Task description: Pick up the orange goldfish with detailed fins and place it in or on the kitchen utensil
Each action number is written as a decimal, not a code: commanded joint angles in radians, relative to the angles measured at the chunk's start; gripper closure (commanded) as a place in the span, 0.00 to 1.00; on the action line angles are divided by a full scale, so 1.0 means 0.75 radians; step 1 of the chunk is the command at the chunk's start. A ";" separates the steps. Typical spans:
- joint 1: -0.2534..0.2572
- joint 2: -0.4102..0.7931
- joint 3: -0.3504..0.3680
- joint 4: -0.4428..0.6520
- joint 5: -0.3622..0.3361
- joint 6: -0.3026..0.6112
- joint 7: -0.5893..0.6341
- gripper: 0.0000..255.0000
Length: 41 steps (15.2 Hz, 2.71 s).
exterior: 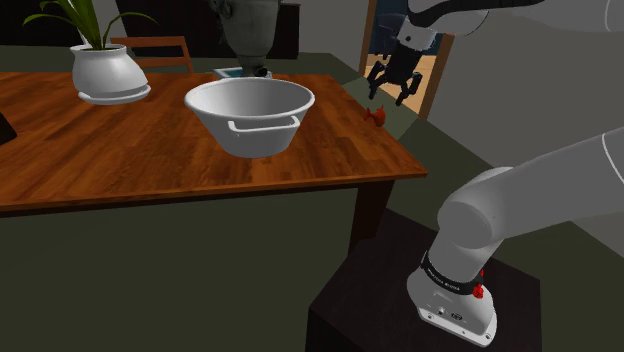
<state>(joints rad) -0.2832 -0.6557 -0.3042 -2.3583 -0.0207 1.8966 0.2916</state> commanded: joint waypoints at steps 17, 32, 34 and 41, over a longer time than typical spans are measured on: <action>-0.006 0.039 -0.022 -0.124 0.013 0.161 0.012 1.00; -0.001 0.035 -0.007 -0.004 0.018 0.036 0.028 1.00; 0.001 0.036 -0.003 0.033 0.020 0.002 0.032 1.00; 0.009 0.051 0.008 0.168 0.028 -0.118 0.046 1.00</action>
<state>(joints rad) -0.2781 -0.6238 -0.2982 -2.2543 -0.0013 1.8243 0.3256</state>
